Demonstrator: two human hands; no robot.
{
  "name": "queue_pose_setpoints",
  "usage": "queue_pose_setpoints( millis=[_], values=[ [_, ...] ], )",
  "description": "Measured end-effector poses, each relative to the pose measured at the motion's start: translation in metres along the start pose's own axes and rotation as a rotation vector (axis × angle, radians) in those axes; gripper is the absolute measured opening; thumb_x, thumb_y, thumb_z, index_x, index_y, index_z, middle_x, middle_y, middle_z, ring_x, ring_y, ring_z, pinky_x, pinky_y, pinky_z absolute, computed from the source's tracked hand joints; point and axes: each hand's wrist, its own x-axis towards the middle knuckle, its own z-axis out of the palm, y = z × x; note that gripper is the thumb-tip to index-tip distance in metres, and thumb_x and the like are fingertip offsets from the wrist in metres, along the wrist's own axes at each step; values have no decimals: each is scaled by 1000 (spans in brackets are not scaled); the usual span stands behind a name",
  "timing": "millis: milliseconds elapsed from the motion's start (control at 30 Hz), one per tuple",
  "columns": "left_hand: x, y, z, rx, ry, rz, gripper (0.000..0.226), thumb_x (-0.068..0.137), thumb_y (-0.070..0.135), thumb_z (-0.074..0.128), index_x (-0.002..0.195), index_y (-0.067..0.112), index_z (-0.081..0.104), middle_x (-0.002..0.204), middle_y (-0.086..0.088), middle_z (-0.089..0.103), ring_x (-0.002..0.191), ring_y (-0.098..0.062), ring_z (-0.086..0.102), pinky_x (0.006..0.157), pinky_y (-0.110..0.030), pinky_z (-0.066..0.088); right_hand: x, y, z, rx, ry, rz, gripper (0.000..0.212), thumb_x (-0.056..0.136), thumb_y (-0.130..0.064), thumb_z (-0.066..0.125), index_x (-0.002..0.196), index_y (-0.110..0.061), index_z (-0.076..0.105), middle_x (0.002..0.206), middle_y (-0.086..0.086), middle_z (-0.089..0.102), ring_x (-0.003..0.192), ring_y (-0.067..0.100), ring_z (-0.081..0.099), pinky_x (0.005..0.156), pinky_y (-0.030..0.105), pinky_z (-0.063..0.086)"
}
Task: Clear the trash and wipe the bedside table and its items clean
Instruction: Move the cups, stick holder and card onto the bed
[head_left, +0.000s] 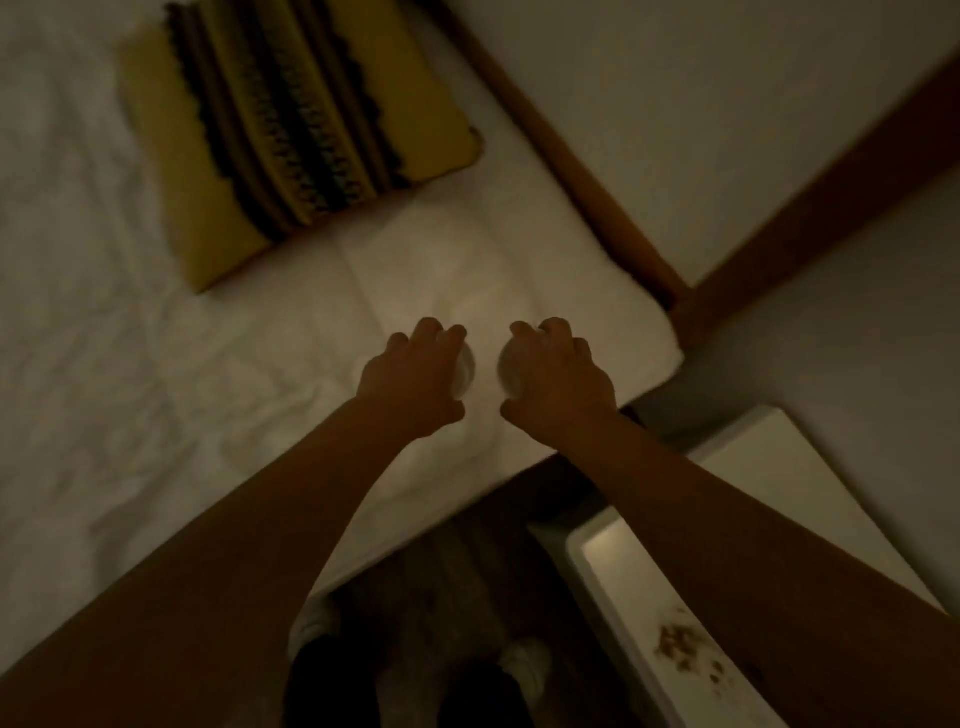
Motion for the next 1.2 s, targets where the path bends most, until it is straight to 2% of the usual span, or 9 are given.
queue_pose_setpoints(
  millis=[200, 333, 633, 800, 967, 1200],
  values=[
    [-85, -148, -15, -66, 69, -210, 91, 67, 44, 79, 140, 30, 27, 138, -1, 37, 116, -30, 48, 77, -45, 50, 12, -164, 55, -53, -26, -228, 85, 65, -37, 77, 135, -30, 28, 138, 4, 29, 114, 30, 44, 68, 38, 46],
    [-144, -234, -10, -111, 81, -311, 90, 68, 41, 79, 141, 29, 27, 139, -1, 37, 117, -31, 48, 79, -45, 50, 8, -266, 97, -71, -50, -343, 86, 64, -39, 78, 134, -32, 27, 136, 4, 30, 114, 30, 44, 63, 34, 40],
    [-245, -380, 13, -199, 136, -457, 94, 67, 40, 81, 144, 27, 27, 142, -1, 36, 120, -30, 46, 81, -45, 50, -14, -426, 184, -125, -123, -465, 87, 64, -38, 80, 134, -30, 28, 135, 5, 33, 114, 30, 46, 70, 38, 47],
    [-259, -437, 32, -228, 150, -484, 92, 68, 40, 81, 142, 28, 27, 142, -2, 35, 119, -32, 46, 79, -45, 50, -3, -468, 218, -134, -128, -467, 88, 65, -39, 79, 136, -30, 27, 136, 4, 32, 117, 29, 43, 71, 38, 46],
    [-251, -453, 49, -254, 142, -469, 93, 66, 42, 82, 141, 28, 28, 143, -2, 34, 120, -31, 46, 81, -47, 50, 13, -469, 237, -167, -135, -385, 87, 68, -40, 78, 137, -32, 26, 139, 3, 29, 119, 29, 41, 69, 35, 38],
    [-242, -456, 54, -295, 210, -505, 95, 66, 38, 83, 143, 27, 29, 144, -2, 33, 122, -32, 44, 85, -47, 49, 12, -465, 247, -184, -100, -446, 90, 70, -37, 79, 140, -32, 23, 139, 4, 30, 119, 28, 41, 73, 37, 46]
  ],
)
